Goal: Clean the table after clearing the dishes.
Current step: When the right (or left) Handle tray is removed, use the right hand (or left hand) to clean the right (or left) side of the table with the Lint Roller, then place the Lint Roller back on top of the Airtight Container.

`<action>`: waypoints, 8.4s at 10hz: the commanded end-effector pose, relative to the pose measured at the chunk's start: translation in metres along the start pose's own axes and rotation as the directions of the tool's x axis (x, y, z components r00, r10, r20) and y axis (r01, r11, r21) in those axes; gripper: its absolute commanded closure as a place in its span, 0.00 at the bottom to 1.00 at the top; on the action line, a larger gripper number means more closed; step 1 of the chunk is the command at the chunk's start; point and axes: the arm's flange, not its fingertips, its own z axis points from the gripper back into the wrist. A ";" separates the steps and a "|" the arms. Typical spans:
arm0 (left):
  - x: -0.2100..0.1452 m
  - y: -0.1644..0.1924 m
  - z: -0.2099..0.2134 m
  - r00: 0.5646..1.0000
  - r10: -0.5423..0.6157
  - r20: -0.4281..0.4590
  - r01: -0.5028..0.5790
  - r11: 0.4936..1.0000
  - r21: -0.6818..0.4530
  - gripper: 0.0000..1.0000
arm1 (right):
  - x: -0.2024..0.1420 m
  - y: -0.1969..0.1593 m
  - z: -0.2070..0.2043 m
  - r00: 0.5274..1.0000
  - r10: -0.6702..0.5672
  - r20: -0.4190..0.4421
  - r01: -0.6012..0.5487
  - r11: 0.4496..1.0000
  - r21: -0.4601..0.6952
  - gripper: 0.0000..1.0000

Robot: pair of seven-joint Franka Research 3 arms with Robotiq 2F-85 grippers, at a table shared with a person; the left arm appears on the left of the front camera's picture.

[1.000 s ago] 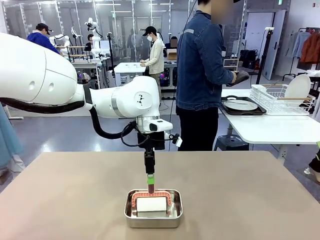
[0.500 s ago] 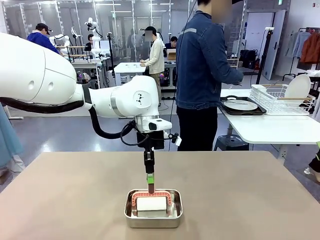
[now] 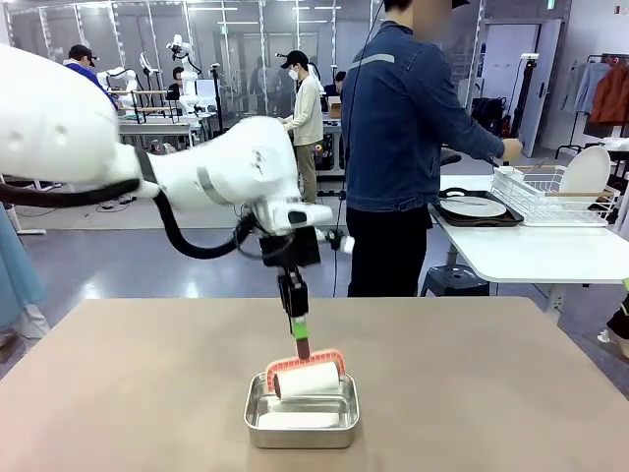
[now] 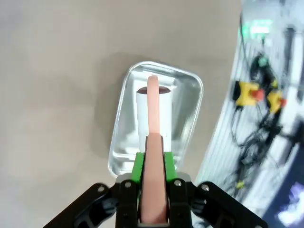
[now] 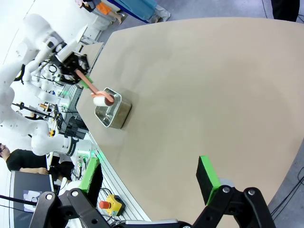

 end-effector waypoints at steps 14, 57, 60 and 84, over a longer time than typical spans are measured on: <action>-0.312 0.036 0.028 0.263 0.823 0.504 -0.766 0.495 -0.409 0.81 | -0.001 0.006 0.000 1.000 -0.023 -0.006 0.023 1.000 -0.014 0.00; -0.493 0.007 0.055 0.148 0.799 0.583 -0.976 0.213 -0.045 0.79 | -0.001 0.006 0.000 1.000 -0.023 -0.006 0.023 1.000 -0.014 0.00; -0.493 0.007 0.055 0.148 0.799 0.583 -0.976 0.213 -0.045 0.79 | -0.001 0.006 0.000 1.000 -0.023 -0.006 0.023 1.000 -0.014 0.00; -0.045 -0.125 0.046 0.999 -0.028 0.035 0.003 0.822 0.570 0.79 | -0.001 0.006 0.000 1.000 -0.023 -0.006 0.023 1.000 -0.014 0.00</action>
